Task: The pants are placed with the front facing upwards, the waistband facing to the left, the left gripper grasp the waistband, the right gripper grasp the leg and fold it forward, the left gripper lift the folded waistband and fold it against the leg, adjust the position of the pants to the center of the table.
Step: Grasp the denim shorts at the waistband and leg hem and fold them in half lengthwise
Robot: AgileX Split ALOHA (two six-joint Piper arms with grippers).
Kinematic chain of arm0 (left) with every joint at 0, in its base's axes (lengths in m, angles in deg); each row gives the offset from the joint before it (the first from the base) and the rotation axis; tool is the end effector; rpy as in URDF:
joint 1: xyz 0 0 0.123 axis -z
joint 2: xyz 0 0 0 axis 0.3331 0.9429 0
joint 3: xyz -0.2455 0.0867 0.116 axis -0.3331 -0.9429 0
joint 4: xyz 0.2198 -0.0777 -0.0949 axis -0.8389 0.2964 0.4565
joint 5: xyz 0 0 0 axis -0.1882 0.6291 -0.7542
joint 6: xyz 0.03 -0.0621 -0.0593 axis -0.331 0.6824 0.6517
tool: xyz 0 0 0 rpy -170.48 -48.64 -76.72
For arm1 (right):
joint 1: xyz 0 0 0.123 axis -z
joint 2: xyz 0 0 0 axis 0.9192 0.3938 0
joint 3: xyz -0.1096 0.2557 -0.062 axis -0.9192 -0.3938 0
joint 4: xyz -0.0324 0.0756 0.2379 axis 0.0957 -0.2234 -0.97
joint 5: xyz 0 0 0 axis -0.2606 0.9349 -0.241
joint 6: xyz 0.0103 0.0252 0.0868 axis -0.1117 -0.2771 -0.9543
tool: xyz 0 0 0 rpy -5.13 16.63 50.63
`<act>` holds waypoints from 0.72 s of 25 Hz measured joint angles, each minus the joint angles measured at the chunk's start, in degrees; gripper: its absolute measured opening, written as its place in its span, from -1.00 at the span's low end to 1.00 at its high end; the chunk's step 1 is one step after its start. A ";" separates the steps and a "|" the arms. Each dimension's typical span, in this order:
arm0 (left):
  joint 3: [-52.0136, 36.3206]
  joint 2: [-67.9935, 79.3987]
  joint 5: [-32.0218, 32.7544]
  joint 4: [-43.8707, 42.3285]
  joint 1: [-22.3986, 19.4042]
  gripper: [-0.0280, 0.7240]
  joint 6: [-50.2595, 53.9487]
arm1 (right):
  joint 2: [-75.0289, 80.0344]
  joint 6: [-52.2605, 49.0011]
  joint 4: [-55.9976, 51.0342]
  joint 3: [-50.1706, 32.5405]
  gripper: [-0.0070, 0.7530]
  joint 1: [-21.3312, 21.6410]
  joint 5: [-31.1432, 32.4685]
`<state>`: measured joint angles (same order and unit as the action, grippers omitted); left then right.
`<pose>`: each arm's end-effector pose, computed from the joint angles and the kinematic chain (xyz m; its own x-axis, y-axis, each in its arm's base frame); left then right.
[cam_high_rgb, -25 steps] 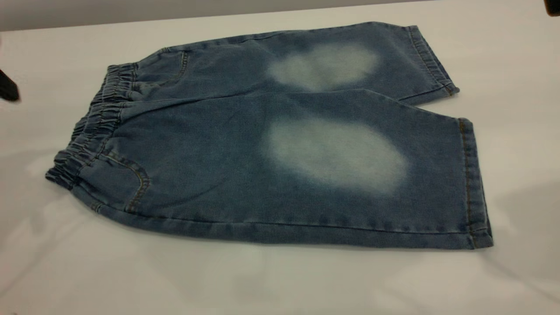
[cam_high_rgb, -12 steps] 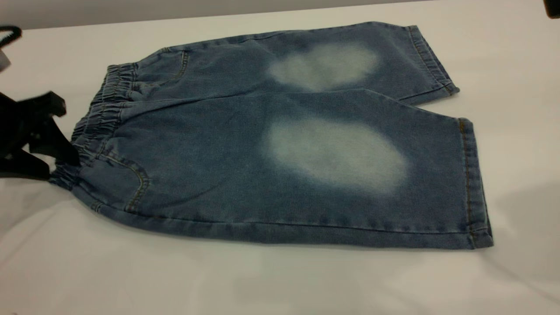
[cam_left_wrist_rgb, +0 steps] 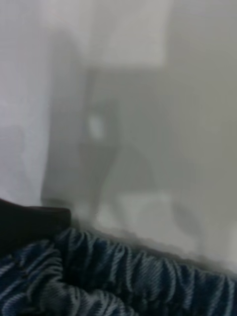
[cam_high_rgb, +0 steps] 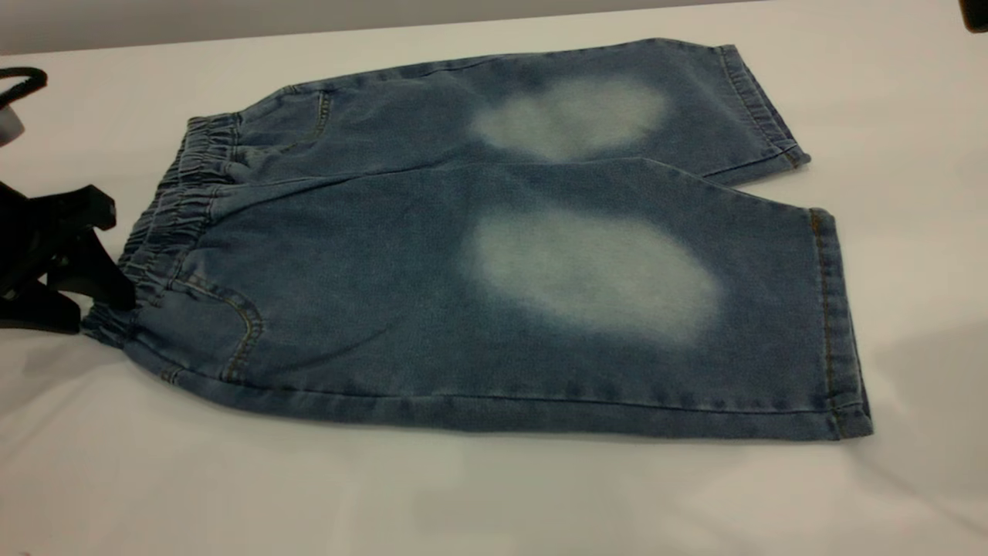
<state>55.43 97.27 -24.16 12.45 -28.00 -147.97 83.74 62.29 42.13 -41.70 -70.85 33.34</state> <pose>0.2827 0.0201 0.0555 -0.9246 -0.3022 -0.2321 -0.2359 0.9323 -0.2741 0.1871 0.0555 0.2525 -0.8827 0.0245 -0.4693 -0.2137 0.8685 0.4472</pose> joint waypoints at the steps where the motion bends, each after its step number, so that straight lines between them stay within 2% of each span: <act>1: 0.00 0.00 0.00 -0.07 0.00 0.09 0.00 | 0.00 -0.05 0.00 0.00 0.17 0.00 0.00; 18: 0.00 0.05 -3.24 -0.04 0.06 0.09 -0.97 | 0.00 0.01 0.10 0.00 0.17 0.00 0.04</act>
<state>55.43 97.32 -27.40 12.41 -27.94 -148.94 83.74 62.30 42.23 -41.70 -70.85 33.38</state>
